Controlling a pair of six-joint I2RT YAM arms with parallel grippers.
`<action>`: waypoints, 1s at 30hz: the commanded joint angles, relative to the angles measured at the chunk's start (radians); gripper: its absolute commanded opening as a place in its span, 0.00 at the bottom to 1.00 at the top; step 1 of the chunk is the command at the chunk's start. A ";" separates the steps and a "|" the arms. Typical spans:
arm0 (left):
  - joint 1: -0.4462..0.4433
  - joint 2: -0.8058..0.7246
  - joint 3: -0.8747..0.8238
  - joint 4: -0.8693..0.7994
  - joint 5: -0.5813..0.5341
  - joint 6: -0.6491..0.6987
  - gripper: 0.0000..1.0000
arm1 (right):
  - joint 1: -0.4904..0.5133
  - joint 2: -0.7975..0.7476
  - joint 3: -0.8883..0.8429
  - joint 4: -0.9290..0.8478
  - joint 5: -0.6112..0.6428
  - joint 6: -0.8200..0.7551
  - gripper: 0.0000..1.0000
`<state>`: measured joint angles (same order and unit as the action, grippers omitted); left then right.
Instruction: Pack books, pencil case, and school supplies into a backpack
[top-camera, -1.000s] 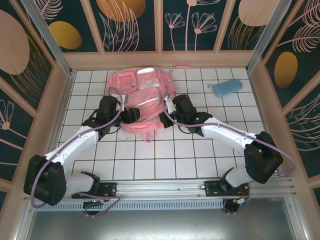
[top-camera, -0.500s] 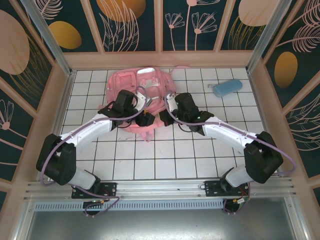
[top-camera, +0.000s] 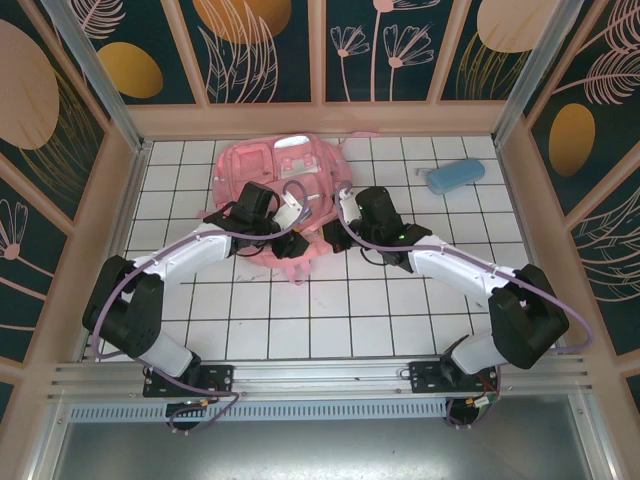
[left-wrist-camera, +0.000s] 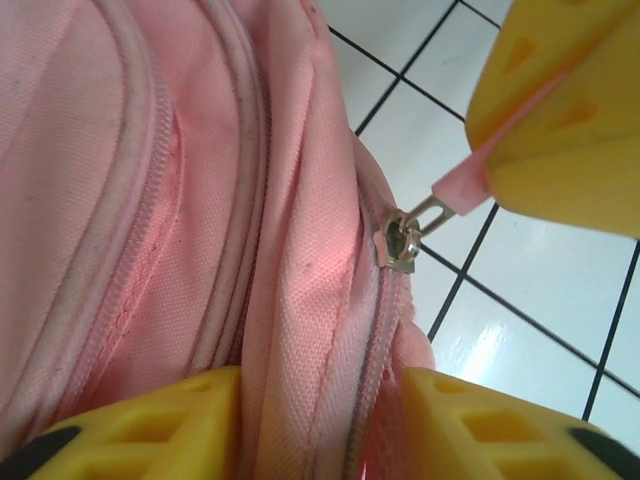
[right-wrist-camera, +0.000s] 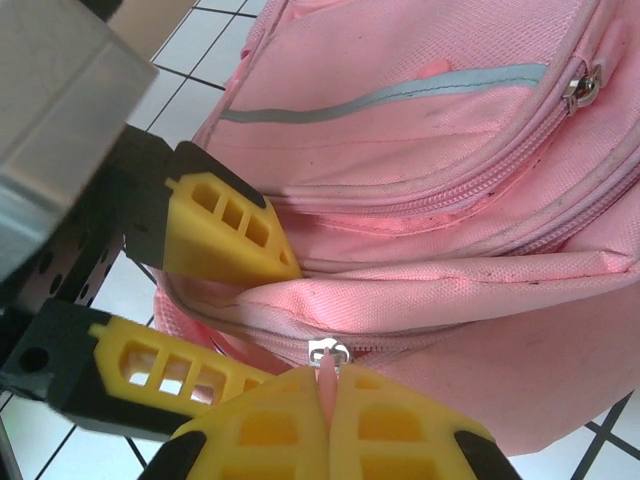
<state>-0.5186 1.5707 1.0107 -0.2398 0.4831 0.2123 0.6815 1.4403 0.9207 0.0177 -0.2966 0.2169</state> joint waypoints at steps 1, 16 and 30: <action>-0.005 0.035 0.031 -0.047 -0.031 0.053 0.29 | -0.010 -0.068 0.008 0.084 0.025 0.001 0.00; -0.006 -0.068 0.007 -0.021 -0.149 0.060 0.00 | -0.096 -0.098 -0.104 0.116 0.630 -0.012 0.00; -0.006 -0.168 -0.080 -0.036 -0.104 0.049 0.00 | -0.330 0.302 0.100 0.304 0.377 0.060 0.00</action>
<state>-0.5468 1.4681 0.9493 -0.2073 0.3740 0.2584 0.4335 1.6756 0.9459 0.2584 -0.0238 0.2554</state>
